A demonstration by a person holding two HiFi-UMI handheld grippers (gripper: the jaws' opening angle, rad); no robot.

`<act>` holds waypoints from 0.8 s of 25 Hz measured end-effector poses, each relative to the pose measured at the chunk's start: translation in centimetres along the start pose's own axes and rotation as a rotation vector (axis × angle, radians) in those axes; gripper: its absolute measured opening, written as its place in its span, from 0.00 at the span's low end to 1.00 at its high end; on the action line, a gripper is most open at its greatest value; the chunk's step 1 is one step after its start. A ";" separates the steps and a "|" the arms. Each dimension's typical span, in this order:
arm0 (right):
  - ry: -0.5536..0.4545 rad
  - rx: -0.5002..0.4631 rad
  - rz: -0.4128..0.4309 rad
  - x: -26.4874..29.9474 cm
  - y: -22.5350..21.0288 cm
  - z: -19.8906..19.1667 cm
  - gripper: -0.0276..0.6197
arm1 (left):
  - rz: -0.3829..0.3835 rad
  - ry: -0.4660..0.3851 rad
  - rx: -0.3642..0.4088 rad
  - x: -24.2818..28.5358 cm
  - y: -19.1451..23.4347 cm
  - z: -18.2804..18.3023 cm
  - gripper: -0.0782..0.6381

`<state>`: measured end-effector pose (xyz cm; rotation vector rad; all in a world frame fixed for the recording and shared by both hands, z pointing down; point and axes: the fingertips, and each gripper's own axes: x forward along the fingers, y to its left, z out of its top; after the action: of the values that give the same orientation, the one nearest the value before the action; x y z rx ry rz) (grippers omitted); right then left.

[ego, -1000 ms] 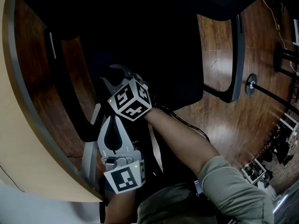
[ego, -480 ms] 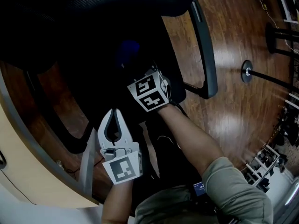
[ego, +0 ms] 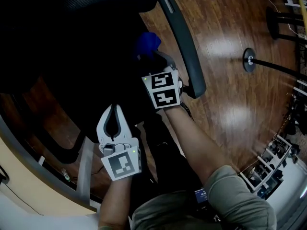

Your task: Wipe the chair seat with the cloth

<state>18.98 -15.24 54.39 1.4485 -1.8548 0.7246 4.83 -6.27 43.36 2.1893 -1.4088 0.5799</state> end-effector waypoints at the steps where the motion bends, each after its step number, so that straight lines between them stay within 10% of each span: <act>1: 0.004 0.017 -0.014 -0.3 -0.6 -0.5 0.17 | -0.004 0.000 0.004 0.3 -0.3 -0.1 0.12; 15: 0.039 0.042 -0.043 0.5 -3.8 -5.7 0.17 | 0.035 0.094 -0.033 3.4 -2.0 -7.3 0.12; 20: -0.024 0.048 -0.011 -1.1 -0.6 -3.4 0.17 | 0.133 0.132 -0.105 1.4 4.1 -10.3 0.12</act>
<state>20.29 -12.17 55.69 1.5026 -1.8577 0.7547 0.63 -2.69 53.09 1.9499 -1.4872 0.6684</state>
